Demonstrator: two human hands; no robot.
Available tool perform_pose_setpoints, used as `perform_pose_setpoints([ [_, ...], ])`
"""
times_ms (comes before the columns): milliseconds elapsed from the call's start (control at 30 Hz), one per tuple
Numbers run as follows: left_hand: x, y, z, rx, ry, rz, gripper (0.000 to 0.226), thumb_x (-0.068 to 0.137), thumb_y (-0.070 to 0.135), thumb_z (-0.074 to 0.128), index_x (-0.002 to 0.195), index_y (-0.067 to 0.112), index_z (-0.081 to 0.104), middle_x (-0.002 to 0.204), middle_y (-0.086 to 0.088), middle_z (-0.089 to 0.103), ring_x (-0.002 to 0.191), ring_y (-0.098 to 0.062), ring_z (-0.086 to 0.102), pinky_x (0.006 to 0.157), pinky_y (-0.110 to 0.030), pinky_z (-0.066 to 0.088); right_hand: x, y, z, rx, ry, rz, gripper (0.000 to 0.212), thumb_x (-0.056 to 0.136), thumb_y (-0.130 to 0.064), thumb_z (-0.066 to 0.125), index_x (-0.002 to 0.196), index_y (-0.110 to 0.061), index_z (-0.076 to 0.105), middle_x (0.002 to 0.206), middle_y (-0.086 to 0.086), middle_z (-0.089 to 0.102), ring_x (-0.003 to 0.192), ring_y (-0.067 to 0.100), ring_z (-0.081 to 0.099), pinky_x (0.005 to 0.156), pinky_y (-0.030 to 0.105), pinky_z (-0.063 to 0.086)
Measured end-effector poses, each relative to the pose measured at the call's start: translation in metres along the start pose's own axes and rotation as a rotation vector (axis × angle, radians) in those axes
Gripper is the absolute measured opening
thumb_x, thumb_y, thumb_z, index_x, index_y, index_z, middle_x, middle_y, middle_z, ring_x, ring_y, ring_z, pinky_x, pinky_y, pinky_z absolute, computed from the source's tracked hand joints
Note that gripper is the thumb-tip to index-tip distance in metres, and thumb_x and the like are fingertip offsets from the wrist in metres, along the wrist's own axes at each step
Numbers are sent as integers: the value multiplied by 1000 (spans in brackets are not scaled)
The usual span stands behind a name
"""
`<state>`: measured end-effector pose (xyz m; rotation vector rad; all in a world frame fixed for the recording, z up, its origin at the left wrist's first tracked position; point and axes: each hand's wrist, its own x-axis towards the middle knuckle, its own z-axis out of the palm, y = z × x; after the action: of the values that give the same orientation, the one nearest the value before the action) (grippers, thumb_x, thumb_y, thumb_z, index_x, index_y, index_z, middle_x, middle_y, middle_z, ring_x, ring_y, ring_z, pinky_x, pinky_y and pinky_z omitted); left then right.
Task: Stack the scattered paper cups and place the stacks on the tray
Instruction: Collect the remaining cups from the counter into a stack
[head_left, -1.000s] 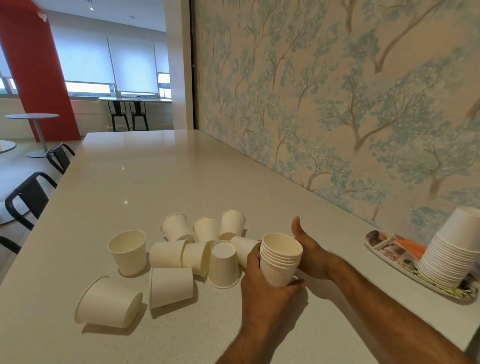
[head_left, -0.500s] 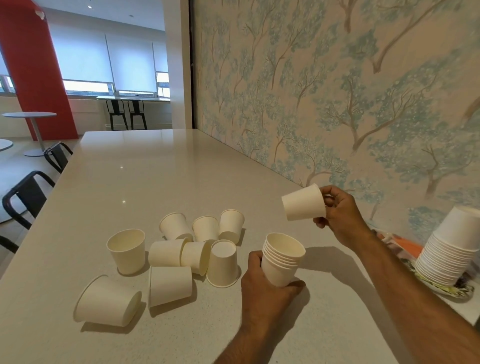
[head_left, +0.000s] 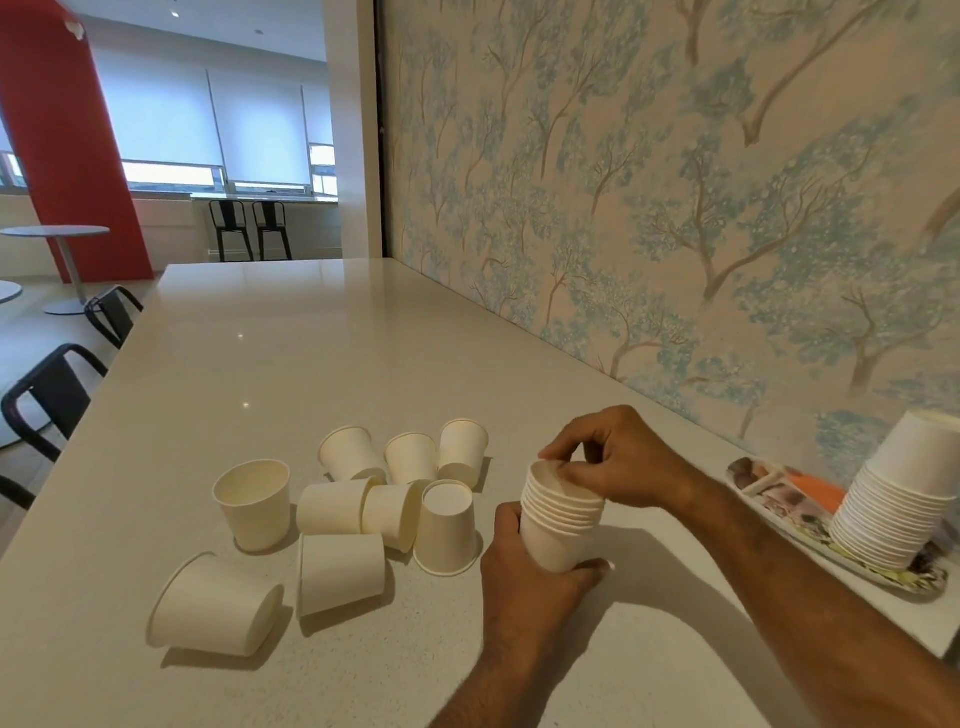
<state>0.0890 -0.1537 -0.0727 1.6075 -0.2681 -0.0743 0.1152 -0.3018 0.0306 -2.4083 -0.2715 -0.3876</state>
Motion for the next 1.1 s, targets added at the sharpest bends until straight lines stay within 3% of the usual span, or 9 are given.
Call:
perform_pose_setpoints([
  [100,0,3,-1,-31,21,0,79,54,31,94,118,34,48,107,14,64,94,-15,66,82,-29,59,4,-4,9,74,25,0,14,83,-17,70,89,-24,81,80,-17,74,58,7,57,55,23,48],
  [233,0,7,-6,-102,42,-1,74,54,29,94,114,33,51,104,10,67,93,-15,67,81,-32,60,24,5,16,376,166,209,17,92,-20,62,96,-14,78,94,5,76,81,18,66,62,31,52],
  [300,-2,9,-8,-105,41,-3,77,54,30,94,117,34,51,106,11,66,96,-17,66,85,-36,59,35,16,27,348,217,290,14,91,-18,68,102,-17,76,100,2,74,93,18,68,65,30,56],
  [367,-4,11,-12,-138,46,-12,77,51,31,94,114,36,51,103,11,66,96,-19,66,85,-41,59,46,26,39,269,204,337,25,88,-25,73,112,-19,72,108,-1,72,101,17,67,78,34,58],
  [433,-6,11,-19,-145,48,-10,75,48,34,93,111,38,52,101,9,67,95,-21,67,83,-43,60,57,28,52,181,153,342,40,87,-33,73,124,-18,65,118,1,69,106,17,64,93,36,53],
  [633,-13,6,-32,-104,19,43,82,43,44,92,115,34,53,103,6,69,98,-22,67,86,-41,59,82,21,88,42,-32,304,69,90,-45,66,149,-22,37,150,8,45,136,28,44,108,40,38],
  [767,-14,3,-36,-93,21,51,84,45,42,92,119,34,53,105,9,69,100,-20,66,88,-40,59,86,19,98,46,-75,292,73,87,-37,72,149,-20,37,148,9,48,134,27,47,107,39,39],
  [900,-12,2,-36,-50,9,55,88,48,43,93,124,33,49,112,12,66,104,-17,64,91,-36,57,87,23,94,93,25,363,65,77,-26,82,134,-17,52,129,7,59,115,24,58,99,38,48],
  [1100,-11,0,-38,-40,36,78,79,45,44,92,113,39,52,101,18,68,97,-9,66,75,-19,57,79,35,84,261,209,359,30,81,-10,76,109,-19,70,106,7,71,100,25,66,91,47,55],
])
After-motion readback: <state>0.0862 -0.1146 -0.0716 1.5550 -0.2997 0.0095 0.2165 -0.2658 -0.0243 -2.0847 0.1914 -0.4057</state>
